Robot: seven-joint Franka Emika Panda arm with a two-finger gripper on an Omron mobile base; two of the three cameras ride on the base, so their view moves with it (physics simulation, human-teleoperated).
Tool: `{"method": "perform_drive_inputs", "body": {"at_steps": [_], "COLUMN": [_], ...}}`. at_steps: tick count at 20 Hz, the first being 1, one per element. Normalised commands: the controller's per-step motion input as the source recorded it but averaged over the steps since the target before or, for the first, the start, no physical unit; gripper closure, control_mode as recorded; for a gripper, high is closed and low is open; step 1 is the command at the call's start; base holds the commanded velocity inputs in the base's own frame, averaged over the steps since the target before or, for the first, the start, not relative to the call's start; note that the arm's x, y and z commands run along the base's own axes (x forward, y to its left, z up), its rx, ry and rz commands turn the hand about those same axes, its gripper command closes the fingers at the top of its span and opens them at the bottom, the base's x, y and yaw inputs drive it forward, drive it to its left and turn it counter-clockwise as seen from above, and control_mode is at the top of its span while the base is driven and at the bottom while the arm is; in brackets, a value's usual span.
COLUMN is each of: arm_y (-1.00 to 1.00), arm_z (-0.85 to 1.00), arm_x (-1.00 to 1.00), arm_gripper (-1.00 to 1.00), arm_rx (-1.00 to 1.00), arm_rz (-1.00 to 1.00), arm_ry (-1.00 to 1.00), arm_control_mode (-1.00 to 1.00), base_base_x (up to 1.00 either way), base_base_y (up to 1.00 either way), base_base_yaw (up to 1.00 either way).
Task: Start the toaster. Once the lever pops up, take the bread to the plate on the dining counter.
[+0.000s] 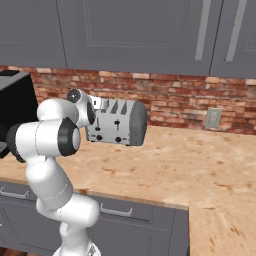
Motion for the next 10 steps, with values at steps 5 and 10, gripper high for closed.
{"method": "perform_drive_inputs", "body": {"at_steps": [5,10], "arm_y": [0.0,0.0], "arm_z": [0.0,0.0], "arm_x": [0.0,0.0], "arm_gripper": [-1.0,-1.0], "arm_rx": [0.0,0.0], "arm_rz": [0.0,0.0], "arm_ry": [0.0,0.0], "arm_control_mode": [-1.0,-1.0], "base_base_x": [0.0,0.0], "base_base_y": [0.0,0.0], "base_base_yaw": [0.0,0.0]}}
